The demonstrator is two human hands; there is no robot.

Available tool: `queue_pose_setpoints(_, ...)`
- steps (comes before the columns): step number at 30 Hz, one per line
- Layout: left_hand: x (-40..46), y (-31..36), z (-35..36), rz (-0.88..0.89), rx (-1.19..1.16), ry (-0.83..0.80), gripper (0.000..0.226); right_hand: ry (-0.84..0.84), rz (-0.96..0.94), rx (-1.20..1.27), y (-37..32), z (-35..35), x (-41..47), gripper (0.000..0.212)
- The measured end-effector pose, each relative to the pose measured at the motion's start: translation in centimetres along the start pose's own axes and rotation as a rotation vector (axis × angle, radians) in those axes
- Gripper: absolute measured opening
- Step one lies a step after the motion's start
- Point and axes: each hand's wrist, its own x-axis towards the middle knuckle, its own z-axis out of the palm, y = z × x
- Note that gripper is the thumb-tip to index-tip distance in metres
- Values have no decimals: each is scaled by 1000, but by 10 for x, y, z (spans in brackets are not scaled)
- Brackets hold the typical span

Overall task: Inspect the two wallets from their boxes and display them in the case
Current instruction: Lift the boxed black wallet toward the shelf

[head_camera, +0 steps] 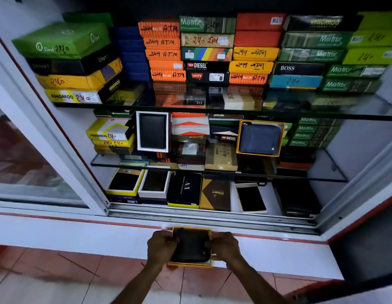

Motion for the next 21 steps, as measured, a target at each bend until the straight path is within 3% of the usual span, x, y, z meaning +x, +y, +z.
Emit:
queue_pose_setpoints(4,-9,26,-28,86,-140,128,13,0,-80,169,-25,-20,-16,8)
queue_pose_setpoints(12,-6,123,-97,431,-440,288,24,108,-490,232,-147,-77,-44,22)
queue_pose_setpoints(16,21,172,-107,556,-402,370,30,167,-618,207,-195,-95,-33,36)
queue_pose_setpoints(21,64,217,-89,582,-293,371,37,239,-576,106,-227,-105,-2,53)
